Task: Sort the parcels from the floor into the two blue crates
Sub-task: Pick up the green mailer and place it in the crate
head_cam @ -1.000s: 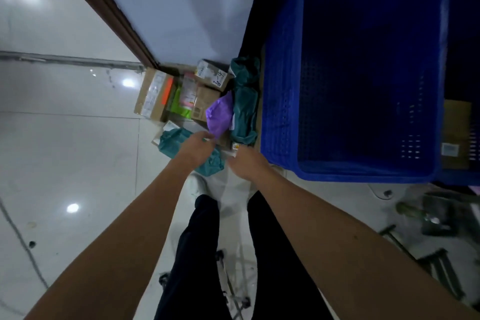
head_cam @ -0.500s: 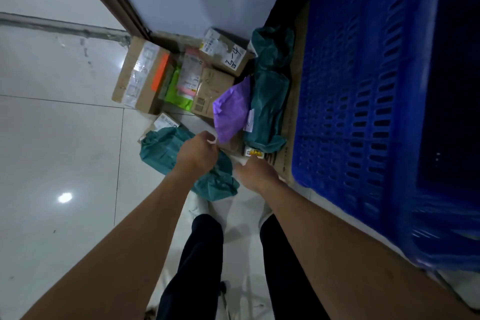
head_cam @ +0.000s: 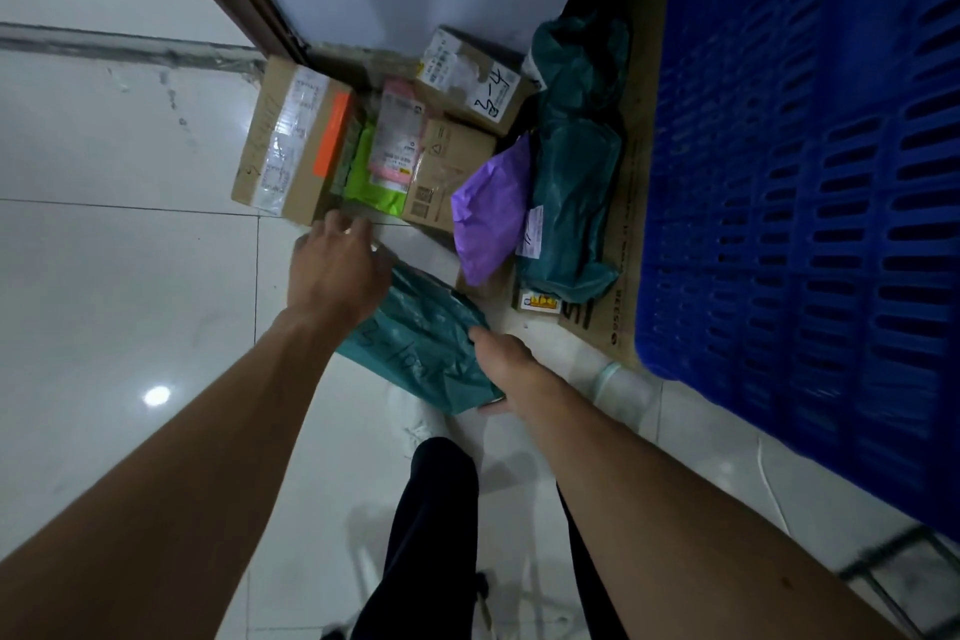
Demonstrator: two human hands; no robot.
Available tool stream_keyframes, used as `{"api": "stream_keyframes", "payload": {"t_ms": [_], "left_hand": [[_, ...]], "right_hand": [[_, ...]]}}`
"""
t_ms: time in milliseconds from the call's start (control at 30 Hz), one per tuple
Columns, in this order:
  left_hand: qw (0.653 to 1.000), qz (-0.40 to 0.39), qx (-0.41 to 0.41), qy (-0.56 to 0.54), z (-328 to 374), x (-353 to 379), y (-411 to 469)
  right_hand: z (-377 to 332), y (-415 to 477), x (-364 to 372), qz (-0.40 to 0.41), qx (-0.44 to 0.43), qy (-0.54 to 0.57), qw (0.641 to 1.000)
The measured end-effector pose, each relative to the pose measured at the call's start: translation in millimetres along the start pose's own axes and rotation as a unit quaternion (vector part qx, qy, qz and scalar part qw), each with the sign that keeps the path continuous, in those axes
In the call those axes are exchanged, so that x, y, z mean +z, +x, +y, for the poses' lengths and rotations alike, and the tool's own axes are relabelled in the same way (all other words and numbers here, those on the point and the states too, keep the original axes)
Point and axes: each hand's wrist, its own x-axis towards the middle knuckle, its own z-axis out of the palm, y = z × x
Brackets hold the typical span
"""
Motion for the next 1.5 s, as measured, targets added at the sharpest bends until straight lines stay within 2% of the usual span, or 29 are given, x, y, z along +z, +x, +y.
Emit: {"api": "stream_keyframes", "payload": {"t_ms": [133,267,367,433,533,733,967,1133,1333,1500], "left_hand": [[0.985,-0.102,-0.139,-0.008,-19.9,-0.4,-4.1],[0.962,-0.167,-0.204,-0.073,-26.4,5.9,-9.2],[0.95,-0.169,-0.221,-0.138,-28.6,15.7,-12.0],[0.937,-0.175,-0.241,-0.184,-31.5,20.6,-11.1],[0.898,-0.188,-0.296,-0.266,-35.0,27.5,-10.3],[0.843,-0.168,-0.359,-0.364,-37.3,42.0,-14.5],[0.817,-0.174,-0.383,-0.393,-35.2,37.6,-14.1],[0.84,-0.156,-0.392,-0.343,-32.3,44.2,-19.1],[0.783,-0.182,-0.452,-0.387,-43.8,57.6,-37.8],[0.771,-0.19,-0.465,-0.391,-31.0,15.1,-68.3]], "right_hand": [[3.0,21.7,7.7,0.016,-0.018,-0.015,1.0],[-0.1,9.0,9.5,0.032,-0.018,-0.007,0.999],[2.0,15.9,9.9,0.03,-0.005,0.032,0.999],[4.4,19.9,9.8,0.02,0.023,0.096,0.995],[12.3,20.2,9.4,-0.038,0.075,0.217,0.972],[30.3,30.9,22.0,-0.109,0.121,0.315,0.935],[24.3,18.8,36.0,-0.071,0.113,0.329,0.935],[27.2,17.1,37.8,-0.067,0.1,0.329,0.937],[47.4,-1.8,30.5,-0.059,0.085,0.281,0.954],[55.2,-53.5,14.0,-0.042,0.064,0.242,0.967]]}}
